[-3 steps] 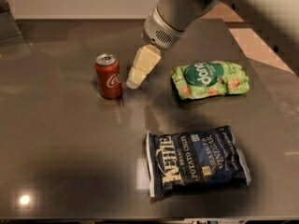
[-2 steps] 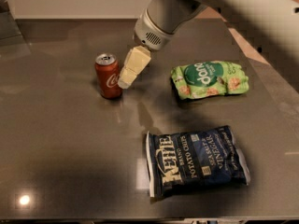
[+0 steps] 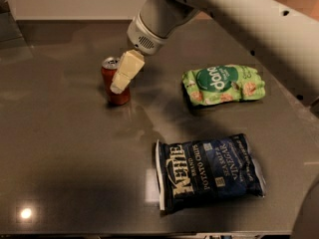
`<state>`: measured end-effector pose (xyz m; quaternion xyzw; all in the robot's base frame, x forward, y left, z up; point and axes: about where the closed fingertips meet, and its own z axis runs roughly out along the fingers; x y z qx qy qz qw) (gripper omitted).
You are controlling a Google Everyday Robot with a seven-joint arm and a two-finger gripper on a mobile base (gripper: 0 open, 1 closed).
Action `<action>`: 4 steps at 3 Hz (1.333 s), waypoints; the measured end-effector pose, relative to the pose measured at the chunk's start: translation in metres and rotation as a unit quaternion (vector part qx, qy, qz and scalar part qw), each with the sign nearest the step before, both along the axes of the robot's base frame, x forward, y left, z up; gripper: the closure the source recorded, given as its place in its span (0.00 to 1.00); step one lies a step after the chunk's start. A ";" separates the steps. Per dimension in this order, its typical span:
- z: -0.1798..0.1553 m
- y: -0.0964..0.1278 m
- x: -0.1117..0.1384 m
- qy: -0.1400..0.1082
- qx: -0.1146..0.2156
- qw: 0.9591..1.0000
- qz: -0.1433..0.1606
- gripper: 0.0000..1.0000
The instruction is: Move coke can near blue chip bag
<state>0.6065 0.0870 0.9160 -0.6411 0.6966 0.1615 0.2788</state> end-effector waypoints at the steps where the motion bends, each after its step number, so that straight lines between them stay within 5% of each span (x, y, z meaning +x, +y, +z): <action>1: -0.005 0.009 0.001 0.003 0.000 1.000 0.006 0.00; 4: -0.005 0.014 -0.007 0.024 0.002 0.999 0.023 0.65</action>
Offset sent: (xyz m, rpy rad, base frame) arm 0.0018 0.0143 -0.0169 -0.0252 0.0344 0.0267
